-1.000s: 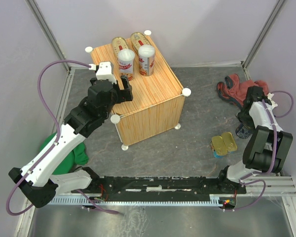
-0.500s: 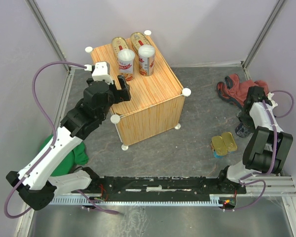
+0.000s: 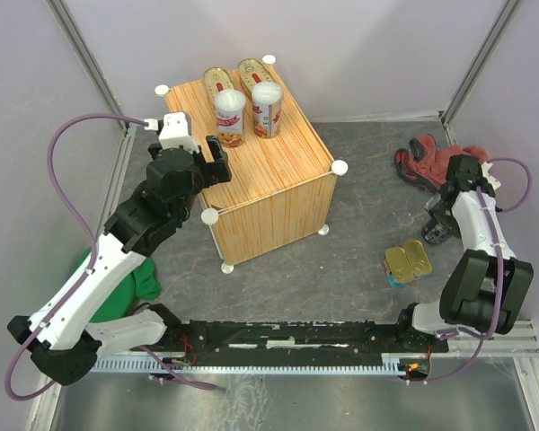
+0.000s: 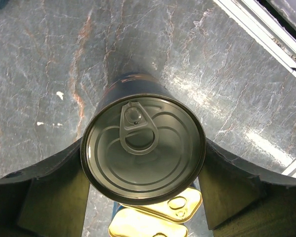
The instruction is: Place and organize the canned foods onto the counter
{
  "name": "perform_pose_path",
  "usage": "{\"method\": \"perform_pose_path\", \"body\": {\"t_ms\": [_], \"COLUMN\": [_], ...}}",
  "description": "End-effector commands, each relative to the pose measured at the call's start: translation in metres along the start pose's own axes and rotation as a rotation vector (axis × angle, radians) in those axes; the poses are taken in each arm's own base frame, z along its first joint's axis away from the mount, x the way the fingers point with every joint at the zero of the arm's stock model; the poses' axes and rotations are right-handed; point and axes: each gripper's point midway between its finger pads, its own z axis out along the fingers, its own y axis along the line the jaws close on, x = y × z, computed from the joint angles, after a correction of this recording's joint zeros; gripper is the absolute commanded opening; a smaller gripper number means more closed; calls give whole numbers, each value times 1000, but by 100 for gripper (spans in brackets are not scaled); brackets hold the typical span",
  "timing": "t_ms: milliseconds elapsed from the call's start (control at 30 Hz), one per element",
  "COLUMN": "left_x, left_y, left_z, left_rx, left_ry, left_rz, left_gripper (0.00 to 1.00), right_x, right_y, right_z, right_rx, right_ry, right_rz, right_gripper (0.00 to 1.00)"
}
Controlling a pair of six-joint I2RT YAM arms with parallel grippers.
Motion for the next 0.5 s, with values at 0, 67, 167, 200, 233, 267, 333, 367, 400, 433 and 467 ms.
{"method": "perform_pose_path", "body": {"t_ms": [0, 67, 167, 200, 233, 267, 333, 367, 400, 433, 467], "left_x": [-35, -38, -42, -43, -43, -44, -45, -45, -46, -46, -48], "left_y": [7, 10, 11, 11, 11, 11, 11, 11, 11, 11, 11], "left_z": [-16, -17, -18, -18, -18, -17, -17, -17, -16, -16, -16], "left_rx": [-16, -29, -37, -39, -39, -40, -41, -41, -41, -45, -44], "left_ry": [-87, -93, -101, -103, -103, -102, -103, -102, -104, -104, -107], "left_rz": [-32, -31, -29, -29, -28, -26, -26, -26, -25, -23, -24], "left_gripper": [95, 96, 96, 97, 97, 97, 97, 98, 98, 98, 99], "right_x": [-38, -43, -49, -51, -53, -55, -59, -61, -62, -66, -69], "right_y": [14, 19, 28, 32, 36, 40, 48, 53, 58, 62, 66], "right_z": [-38, -49, -66, -72, -79, -85, -99, -106, -115, -124, -134], "right_rx": [-77, -97, -124, -137, -148, -160, -181, -193, -208, -222, -240], "right_ry": [-153, -174, -205, -216, -227, -235, -258, -273, -286, -302, -320], "right_rz": [0, -17, -44, -55, -66, -80, -107, -120, -137, -144, -150], "right_gripper": [1, 1, 1, 1, 1, 1, 1, 1, 1, 1, 1]}}
